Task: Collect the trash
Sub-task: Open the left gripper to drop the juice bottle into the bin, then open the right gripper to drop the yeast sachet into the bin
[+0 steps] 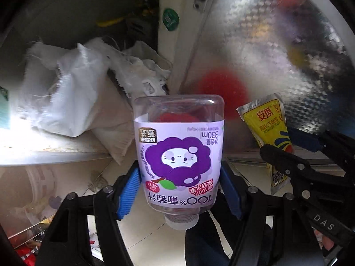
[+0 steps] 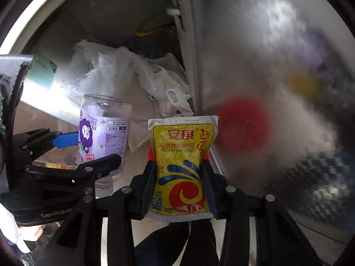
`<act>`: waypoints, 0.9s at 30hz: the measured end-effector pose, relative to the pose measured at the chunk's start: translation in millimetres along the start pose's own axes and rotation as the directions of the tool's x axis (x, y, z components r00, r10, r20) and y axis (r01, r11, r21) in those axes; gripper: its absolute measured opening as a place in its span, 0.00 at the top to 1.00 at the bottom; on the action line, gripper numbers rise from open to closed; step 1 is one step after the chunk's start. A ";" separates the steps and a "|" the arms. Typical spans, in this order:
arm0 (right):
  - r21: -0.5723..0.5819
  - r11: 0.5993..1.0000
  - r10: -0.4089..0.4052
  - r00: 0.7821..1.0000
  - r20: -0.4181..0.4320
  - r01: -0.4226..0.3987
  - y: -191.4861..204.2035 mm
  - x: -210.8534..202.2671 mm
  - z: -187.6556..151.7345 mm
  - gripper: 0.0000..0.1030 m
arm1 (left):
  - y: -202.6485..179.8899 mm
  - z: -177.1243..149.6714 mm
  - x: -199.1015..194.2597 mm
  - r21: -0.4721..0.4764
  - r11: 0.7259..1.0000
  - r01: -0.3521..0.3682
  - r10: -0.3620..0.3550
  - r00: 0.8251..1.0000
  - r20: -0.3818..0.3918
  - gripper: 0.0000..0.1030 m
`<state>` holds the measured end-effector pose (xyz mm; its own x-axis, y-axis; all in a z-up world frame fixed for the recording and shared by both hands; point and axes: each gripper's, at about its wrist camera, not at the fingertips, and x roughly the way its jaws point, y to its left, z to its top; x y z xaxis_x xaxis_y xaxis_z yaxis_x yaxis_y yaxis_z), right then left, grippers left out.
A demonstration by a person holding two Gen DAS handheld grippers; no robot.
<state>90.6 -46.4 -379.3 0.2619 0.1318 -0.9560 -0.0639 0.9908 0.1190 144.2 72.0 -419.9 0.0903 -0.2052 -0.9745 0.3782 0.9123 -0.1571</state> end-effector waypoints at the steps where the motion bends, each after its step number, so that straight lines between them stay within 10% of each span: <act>1: 0.008 1.000 -0.003 1.000 -0.003 0.003 -0.8 5.8 -0.4 0.62 | -0.5 -0.5 6.0 0.007 1.000 0.002 -0.002 1.000 -0.002 0.35; 27: -0.088 0.996 0.009 0.997 -0.079 -0.016 -5.3 31.7 1.0 0.62 | 33.4 -25.5 32.2 -0.097 0.995 -0.035 0.033 0.999 -0.024 0.20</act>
<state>100.2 -47.5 -409.9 0.1840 0.1382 -0.9731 -0.1529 0.9820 0.1106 136.1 104.9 -460.5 0.0804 -0.1667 -0.9827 0.2835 0.9490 -0.1378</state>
